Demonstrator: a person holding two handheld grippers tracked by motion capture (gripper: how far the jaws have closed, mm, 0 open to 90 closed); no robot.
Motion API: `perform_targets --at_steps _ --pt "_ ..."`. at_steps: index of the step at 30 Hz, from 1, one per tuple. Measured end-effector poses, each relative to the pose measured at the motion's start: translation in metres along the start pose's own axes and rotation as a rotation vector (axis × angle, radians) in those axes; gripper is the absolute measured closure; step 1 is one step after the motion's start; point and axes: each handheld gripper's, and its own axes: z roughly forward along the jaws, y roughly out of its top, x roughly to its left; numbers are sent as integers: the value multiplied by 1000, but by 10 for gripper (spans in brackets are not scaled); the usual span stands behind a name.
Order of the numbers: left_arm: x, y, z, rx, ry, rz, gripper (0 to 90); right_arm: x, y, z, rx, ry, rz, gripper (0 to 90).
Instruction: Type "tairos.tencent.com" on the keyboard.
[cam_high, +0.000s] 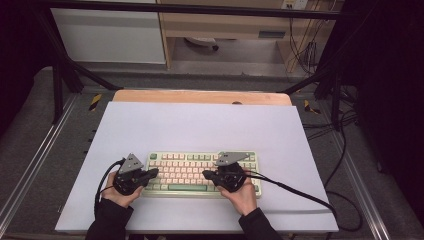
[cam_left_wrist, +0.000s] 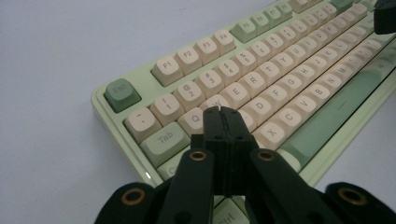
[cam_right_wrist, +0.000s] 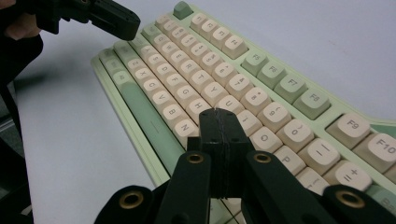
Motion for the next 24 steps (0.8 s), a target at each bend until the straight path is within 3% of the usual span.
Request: perform_targets --at_steps 8,14,24 --pt "0 -1 1 2 -3 3 899 7 0 14 14 25 2 900" --pt "0 -1 1 0 -1 1 899 15 1 26 31 27 -23 900" --pt "0 -1 0 -2 0 1 899 18 1 34 49 22 -31 900"
